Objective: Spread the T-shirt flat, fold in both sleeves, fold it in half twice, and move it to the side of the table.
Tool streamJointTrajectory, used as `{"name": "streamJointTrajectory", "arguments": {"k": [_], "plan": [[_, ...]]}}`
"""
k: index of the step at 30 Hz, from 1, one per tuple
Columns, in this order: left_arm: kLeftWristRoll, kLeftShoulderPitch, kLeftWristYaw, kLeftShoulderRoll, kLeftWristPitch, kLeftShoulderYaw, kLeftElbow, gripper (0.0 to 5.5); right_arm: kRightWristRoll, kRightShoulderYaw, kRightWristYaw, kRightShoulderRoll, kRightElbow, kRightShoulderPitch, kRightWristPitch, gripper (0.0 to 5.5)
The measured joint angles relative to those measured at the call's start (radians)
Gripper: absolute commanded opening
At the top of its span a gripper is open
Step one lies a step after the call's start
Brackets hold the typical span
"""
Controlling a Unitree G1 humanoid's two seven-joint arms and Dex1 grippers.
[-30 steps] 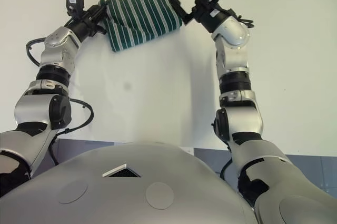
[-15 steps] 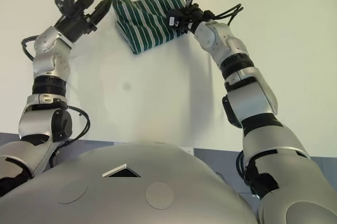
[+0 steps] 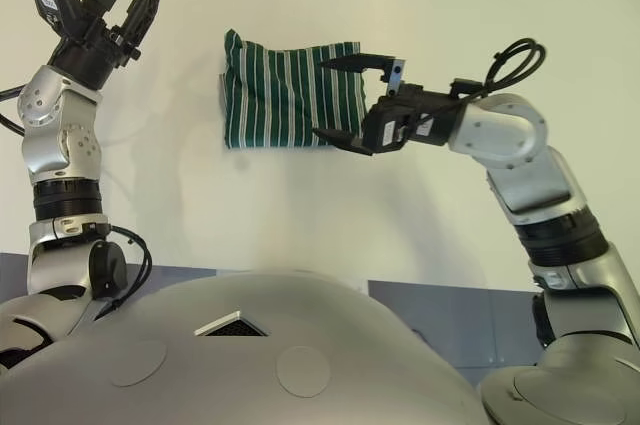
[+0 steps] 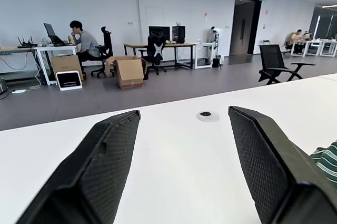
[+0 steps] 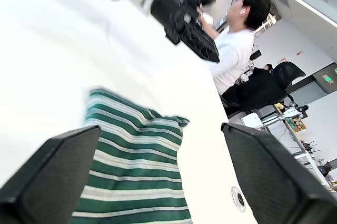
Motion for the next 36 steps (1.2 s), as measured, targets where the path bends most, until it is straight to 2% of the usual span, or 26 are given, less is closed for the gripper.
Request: {"name": "streamJointTrajectory", "arguments": {"k": [3, 4, 9, 15, 18, 21, 23, 26, 29, 33, 36], "plan": [[-0.006, 0.018, 0.016, 0.001, 0.015, 0.0, -0.041, 3.08, 0.013, -0.024, -0.008, 0.05, 0.003, -0.023, 0.045, 4.28], [-0.009, 0.02, 0.02, 0.001, 0.016, 0.001, -0.061, 3.08, 0.011, -0.021, -0.018, 0.106, 0.014, -0.066, 0.066, 4.28], [-0.08, 0.084, -0.011, -0.002, 0.003, 0.017, -0.144, 3.08, -0.134, 0.12, -0.038, 0.326, 0.183, -0.193, 0.074, 4.28], [-0.198, 0.161, -0.097, -0.036, -0.083, 0.023, -0.253, 3.08, -0.419, 0.285, -0.161, 0.568, 0.788, -0.362, -0.087, 4.28], [-0.231, 0.172, -0.112, -0.05, -0.1, 0.022, -0.275, 3.08, -0.441, 0.28, -0.277, 0.664, 1.061, -0.488, -0.152, 4.28], [-0.241, 0.177, -0.122, -0.063, -0.103, 0.016, -0.29, 3.08, -0.435, 0.199, -0.456, 0.749, 1.309, -0.608, -0.083, 4.28], [-0.243, 0.186, -0.121, -0.069, -0.105, 0.012, -0.297, 3.08, -0.402, 0.102, -0.63, 0.772, 1.468, -0.687, 0.028, 4.28], [-0.243, 0.194, -0.11, -0.073, -0.115, 0.01, -0.307, 3.08, -0.264, -0.131, -0.843, 0.708, 1.581, -0.727, 0.164, 4.28], [-0.232, 0.194, -0.079, -0.079, -0.121, 0.008, -0.307, 3.08, -0.145, -0.34, -0.994, 0.573, 1.623, -0.737, 0.24, 4.28], [-0.188, 0.191, -0.026, -0.092, -0.156, 0.002, -0.3, 3.08, -0.121, -0.431, -1.043, 0.488, 1.621, -0.724, 0.231, 4.28], [-0.151, 0.195, -0.014, -0.109, -0.233, -0.006, -0.293, 3.08, -0.075, -0.503, -0.893, 0.443, 1.602, -0.704, 0.173, 4.28]]}}
